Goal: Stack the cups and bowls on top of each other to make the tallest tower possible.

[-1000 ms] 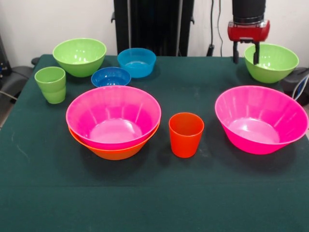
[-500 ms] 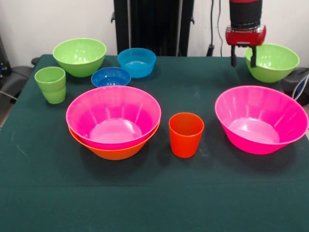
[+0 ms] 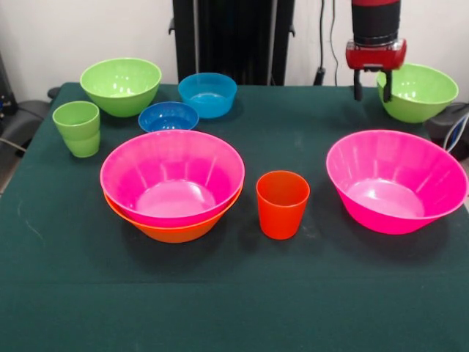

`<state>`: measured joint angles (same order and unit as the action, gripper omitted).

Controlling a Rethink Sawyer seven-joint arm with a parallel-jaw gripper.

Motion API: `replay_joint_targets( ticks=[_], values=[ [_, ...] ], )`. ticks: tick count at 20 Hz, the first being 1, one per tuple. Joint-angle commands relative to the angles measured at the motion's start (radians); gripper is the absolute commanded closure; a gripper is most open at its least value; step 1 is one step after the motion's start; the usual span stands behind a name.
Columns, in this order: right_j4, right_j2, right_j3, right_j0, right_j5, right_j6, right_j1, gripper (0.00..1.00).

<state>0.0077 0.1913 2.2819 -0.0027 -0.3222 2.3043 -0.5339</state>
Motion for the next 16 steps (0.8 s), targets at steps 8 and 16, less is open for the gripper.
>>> replay_joint_targets(
  ticks=[8, 16],
  values=[
    [0.08, 0.086, 0.096, 0.022, 0.185, 0.202, -0.219, 0.0],
    [0.064, 0.091, 0.126, 0.0, 0.229, 0.19, -0.274, 0.0]
  ],
)
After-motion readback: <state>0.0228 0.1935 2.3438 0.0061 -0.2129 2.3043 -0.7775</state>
